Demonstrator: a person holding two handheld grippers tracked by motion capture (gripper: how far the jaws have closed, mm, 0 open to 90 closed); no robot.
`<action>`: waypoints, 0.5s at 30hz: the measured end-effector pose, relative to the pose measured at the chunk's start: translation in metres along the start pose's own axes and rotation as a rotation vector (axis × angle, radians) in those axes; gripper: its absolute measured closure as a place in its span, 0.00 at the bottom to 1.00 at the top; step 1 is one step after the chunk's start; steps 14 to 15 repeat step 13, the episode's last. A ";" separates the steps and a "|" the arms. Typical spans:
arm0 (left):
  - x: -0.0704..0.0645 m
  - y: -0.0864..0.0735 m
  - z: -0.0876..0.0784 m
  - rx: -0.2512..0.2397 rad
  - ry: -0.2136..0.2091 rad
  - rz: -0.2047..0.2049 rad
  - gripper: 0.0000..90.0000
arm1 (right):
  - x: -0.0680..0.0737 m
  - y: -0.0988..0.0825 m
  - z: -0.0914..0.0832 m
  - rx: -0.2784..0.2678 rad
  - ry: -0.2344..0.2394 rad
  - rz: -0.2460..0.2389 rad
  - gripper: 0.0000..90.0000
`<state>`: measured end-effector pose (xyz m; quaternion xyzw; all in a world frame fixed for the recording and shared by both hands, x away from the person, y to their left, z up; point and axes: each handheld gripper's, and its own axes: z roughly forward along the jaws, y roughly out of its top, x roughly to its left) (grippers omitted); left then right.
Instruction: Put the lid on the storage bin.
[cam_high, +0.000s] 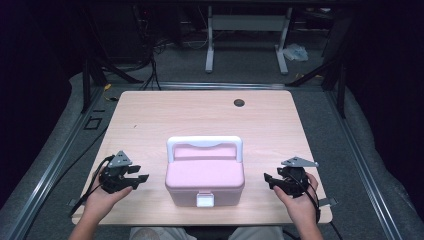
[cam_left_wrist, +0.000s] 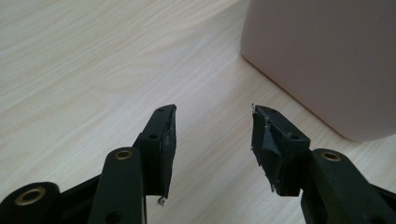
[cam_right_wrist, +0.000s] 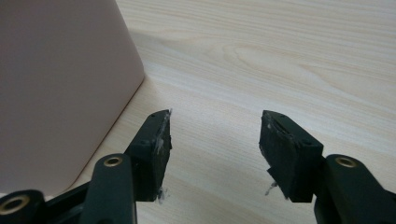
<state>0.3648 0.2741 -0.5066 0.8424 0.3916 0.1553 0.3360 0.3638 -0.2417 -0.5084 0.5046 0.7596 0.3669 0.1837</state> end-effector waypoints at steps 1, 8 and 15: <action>0.000 -0.002 0.001 0.000 0.000 -0.001 0.55 | 0.000 -0.002 0.000 -0.005 -0.008 -0.006 0.48; -0.002 -0.017 0.014 0.029 -0.017 -0.019 0.54 | 0.000 -0.015 0.011 -0.005 -0.028 -0.034 0.48; -0.002 -0.019 0.017 0.039 -0.014 -0.019 0.53 | 0.002 -0.018 0.015 -0.024 -0.041 -0.075 0.46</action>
